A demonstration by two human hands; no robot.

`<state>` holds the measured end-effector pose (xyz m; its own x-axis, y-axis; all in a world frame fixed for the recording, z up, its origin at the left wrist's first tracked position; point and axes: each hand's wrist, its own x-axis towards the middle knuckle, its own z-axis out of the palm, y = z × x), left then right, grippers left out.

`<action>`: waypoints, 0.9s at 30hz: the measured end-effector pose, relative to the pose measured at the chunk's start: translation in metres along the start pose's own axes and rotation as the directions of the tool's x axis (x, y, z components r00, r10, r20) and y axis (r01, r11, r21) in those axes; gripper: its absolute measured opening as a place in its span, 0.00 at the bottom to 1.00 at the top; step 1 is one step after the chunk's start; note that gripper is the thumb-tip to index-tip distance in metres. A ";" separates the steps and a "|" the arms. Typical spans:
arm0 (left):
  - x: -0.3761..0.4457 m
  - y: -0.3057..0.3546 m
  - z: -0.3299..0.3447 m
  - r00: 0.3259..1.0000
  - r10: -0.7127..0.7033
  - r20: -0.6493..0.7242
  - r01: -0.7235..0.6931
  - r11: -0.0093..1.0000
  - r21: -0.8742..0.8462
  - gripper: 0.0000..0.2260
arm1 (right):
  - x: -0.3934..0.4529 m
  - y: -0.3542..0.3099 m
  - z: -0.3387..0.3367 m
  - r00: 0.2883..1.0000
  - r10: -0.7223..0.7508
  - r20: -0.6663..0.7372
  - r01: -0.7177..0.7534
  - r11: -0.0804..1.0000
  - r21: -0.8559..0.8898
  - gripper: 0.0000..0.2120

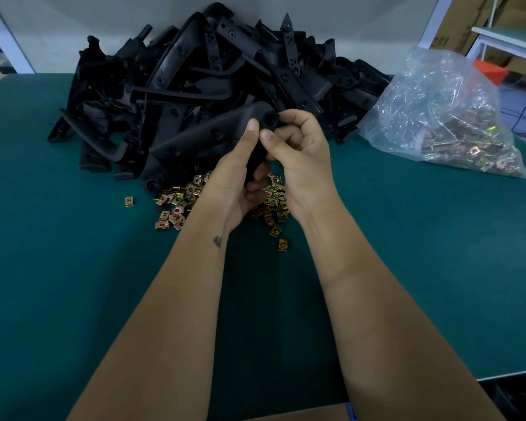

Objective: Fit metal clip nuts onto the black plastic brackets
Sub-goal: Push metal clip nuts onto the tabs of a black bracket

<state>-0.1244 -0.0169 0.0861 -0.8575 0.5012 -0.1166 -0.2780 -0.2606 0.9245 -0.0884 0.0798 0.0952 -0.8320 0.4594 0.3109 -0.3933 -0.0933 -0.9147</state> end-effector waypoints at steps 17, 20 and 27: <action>0.011 -0.005 0.002 0.999 -0.009 -0.034 -0.003 0.936 -0.352 0.16 | 0.000 0.003 -0.001 0.992 0.039 -0.123 -0.054 0.991 -0.119 0.07; 0.010 -0.006 0.004 0.999 -0.005 -0.034 -0.007 0.944 -0.330 0.15 | -0.002 0.005 0.001 0.992 -0.036 -0.117 0.002 0.961 -0.277 0.08; 0.006 -0.006 0.008 0.997 0.065 -0.028 -0.069 0.982 -0.177 0.08 | -0.001 0.012 0.000 0.967 -0.201 -0.159 0.075 0.815 -0.575 0.07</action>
<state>-0.1245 -0.0056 0.0830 -0.8856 0.4596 -0.0664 -0.2903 -0.4363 0.8517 -0.0920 0.0781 0.0842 -0.6630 0.6034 0.4431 -0.1573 0.4663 -0.8705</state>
